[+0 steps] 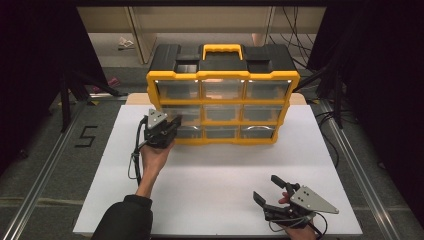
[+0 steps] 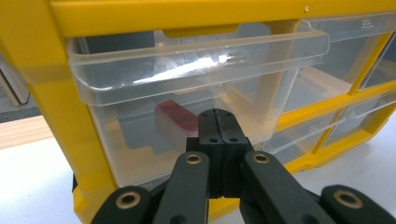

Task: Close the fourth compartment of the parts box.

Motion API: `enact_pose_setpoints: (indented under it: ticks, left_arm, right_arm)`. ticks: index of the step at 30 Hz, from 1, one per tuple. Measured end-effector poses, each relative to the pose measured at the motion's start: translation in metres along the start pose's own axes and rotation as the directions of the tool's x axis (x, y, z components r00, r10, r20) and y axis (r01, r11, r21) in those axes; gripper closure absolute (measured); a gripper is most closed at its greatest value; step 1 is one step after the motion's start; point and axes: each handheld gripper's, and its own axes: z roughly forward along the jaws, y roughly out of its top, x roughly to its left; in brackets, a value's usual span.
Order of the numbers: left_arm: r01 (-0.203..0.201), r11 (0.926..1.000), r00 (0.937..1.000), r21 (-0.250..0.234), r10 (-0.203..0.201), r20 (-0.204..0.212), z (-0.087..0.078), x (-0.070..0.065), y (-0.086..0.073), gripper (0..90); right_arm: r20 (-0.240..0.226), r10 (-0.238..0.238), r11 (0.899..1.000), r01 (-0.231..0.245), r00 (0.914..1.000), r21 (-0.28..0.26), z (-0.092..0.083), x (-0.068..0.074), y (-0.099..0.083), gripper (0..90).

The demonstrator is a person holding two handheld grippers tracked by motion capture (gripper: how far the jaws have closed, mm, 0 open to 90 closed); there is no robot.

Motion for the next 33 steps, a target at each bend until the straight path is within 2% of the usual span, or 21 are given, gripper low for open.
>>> enact_pose_setpoints:
  ticks: [13,33]
  left_arm:
    - [0.026,0.9996,0.9996,-0.013,-0.026,-0.013,0.004,0.005,0.0,89.8]
    - [0.026,0.9997,0.9993,-0.006,-0.026,-0.028,0.011,0.008,0.005,89.8]
  right_arm:
    - [0.0,0.002,1.0,-0.002,1.0,0.001,0.001,0.0,0.0,21.2]
    - [0.001,0.002,1.0,-0.002,1.0,0.002,0.001,0.0,0.0,21.2]
